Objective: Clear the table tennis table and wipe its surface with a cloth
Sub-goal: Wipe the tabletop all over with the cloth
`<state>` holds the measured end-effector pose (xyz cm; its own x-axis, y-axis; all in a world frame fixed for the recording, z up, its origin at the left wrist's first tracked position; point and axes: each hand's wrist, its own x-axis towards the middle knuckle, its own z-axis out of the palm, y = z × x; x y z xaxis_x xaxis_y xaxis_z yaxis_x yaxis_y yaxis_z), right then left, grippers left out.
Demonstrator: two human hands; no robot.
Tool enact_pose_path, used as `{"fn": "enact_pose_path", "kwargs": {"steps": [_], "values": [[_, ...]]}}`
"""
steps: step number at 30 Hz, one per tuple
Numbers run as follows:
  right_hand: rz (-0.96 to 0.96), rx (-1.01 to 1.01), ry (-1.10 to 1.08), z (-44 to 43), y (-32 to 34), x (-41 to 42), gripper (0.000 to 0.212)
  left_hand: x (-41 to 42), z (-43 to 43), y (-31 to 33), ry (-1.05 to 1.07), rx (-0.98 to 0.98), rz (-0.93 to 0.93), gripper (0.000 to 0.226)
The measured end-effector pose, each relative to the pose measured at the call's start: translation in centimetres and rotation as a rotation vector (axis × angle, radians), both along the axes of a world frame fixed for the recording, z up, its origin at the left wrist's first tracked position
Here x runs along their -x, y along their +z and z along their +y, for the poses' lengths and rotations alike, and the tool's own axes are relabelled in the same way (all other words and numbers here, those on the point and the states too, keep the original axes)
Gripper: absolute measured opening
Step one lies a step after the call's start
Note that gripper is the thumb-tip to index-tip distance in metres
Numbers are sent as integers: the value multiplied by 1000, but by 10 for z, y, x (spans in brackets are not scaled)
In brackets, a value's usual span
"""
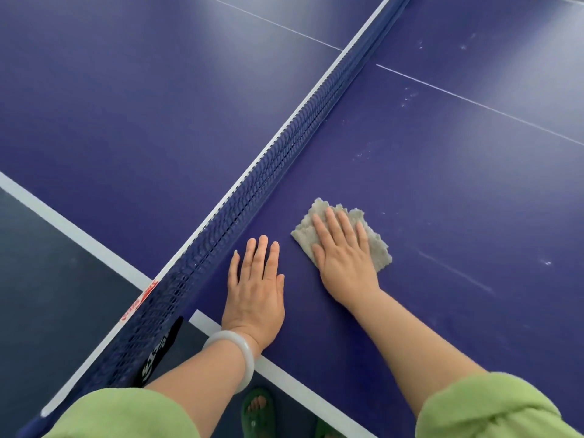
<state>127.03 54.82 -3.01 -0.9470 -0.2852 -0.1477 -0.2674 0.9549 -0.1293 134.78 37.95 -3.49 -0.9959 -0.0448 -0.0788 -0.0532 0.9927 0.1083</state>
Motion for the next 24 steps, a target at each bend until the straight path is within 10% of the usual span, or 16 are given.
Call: {"fn": "enact_pose_path", "kwargs": {"steps": [7, 15, 21, 24], "values": [[-53, 22, -642, 69, 3, 28, 57, 0, -2, 2, -7, 15, -10, 62], [32, 33, -107, 19, -1, -98, 57, 0, -2, 4, -10, -3, -25, 63], [16, -33, -796, 107, 2, -89, 56, -1, -1, 4, -19, 21, -34, 64], [56, -1, -685, 55, 1, -94, 56, -1, -1, 4, -18, 24, -30, 64]]}}
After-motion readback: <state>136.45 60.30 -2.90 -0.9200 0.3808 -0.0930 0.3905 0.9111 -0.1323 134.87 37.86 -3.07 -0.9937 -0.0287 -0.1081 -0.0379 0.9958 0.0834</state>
